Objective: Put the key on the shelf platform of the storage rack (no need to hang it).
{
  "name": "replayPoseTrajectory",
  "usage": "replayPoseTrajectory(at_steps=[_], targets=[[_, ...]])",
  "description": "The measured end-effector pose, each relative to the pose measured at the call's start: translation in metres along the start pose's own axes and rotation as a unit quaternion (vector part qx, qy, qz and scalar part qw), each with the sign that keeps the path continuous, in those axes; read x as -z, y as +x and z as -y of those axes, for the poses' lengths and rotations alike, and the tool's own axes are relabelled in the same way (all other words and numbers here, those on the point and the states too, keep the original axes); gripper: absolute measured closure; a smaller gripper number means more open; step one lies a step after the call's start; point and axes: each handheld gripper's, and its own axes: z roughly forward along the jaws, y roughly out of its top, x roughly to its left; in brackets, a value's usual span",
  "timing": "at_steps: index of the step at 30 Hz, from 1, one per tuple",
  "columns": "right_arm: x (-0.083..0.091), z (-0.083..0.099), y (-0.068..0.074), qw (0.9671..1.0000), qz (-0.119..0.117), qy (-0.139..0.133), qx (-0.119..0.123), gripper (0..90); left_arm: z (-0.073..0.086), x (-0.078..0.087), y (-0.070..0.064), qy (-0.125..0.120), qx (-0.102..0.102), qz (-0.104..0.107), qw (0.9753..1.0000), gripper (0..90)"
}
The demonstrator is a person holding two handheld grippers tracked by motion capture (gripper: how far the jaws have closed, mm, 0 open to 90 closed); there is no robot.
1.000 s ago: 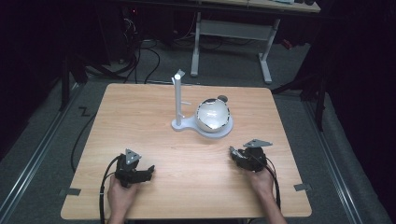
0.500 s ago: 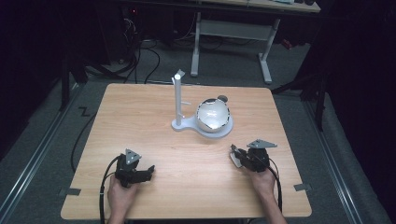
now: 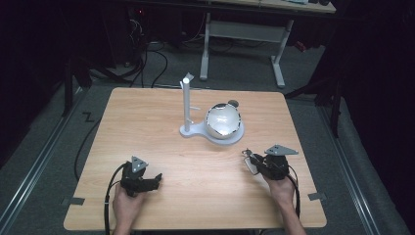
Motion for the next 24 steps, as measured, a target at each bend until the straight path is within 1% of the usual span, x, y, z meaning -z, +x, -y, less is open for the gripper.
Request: replayPoseTrajectory(at_steps=[1, 4, 6, 9, 16, 19, 21, 22, 23, 24], targets=[[0.0, -0.001, 0.0, 1.0, 0.0, 0.0, 0.003, 76.6, 0.0, 0.0, 0.0, 0.0, 0.001, -0.001, 1.0, 16.3], [0.001, -0.003, 0.001, 1.0, -0.005, -0.001, 0.003, 76.6, 0.0, 0.0, -0.001, 0.001, 0.005, -0.003, 1.0, 16.3], [0.004, -0.006, 0.002, 0.9999, -0.005, -0.007, 0.01, 76.6, 0.0, 0.0, 0.0, 0.001, 0.004, -0.002, 1.0, 16.2], [0.007, -0.01, 0.003, 0.9997, -0.011, -0.02, 0.007, 76.6, 0.0, 0.0, -0.001, 0.001, 0.005, -0.003, 1.0, 16.2], [0.007, -0.015, 0.005, 0.9995, -0.02, -0.023, 0.01, 76.5, 0.0, 0.0, -0.001, 0.001, 0.006, -0.003, 1.0, 16.2], [0.007, -0.017, 0.004, 0.9994, -0.023, -0.026, 0.008, 76.5, 0.0, 0.0, -0.001, 0.001, 0.005, -0.003, 1.0, 16.2], [0.008, -0.019, 0.003, 0.9993, -0.028, -0.027, 0.002, 76.5, 0.0, 0.0, -0.001, 0.001, 0.006, -0.003, 1.0, 16.2], [0.009, -0.021, 0.004, 0.9989, -0.035, -0.031, 0.003, 76.5, 0.0, 0.0, -0.001, 0.001, 0.006, -0.003, 1.0, 16.2], [0.01, -0.023, 0.004, 0.9988, -0.034, -0.034, 0.006, 76.5, 0.0, 0.0, -0.001, 0.001, 0.006, -0.003, 1.0, 16.3], [0.011, -0.024, 0.004, 0.9988, -0.035, -0.034, 0.004, 76.5, 0.0, 0.0, -0.001, 0.001, 0.006, -0.003, 1.0, 16.2]])
